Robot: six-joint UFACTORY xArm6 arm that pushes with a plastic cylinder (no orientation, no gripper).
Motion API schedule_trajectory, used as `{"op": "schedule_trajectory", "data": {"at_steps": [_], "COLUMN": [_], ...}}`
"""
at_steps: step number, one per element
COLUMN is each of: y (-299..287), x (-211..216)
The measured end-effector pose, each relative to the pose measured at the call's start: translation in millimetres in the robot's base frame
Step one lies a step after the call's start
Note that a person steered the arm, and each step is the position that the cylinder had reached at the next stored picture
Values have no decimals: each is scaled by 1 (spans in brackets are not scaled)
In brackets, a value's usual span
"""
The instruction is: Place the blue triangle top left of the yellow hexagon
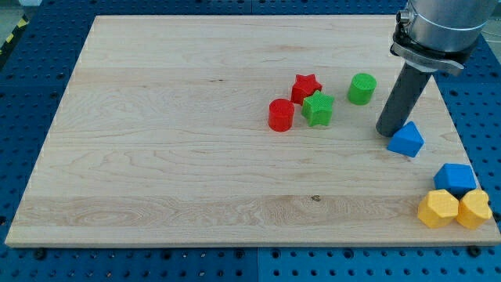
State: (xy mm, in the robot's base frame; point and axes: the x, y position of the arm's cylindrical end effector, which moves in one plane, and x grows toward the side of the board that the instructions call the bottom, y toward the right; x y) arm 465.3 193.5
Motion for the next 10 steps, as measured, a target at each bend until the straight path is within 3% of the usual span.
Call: {"op": "schedule_trajectory", "data": {"at_steps": [2,3,8,10], "y": [23,23,23,23], "x": [-12,15,65,25]}}
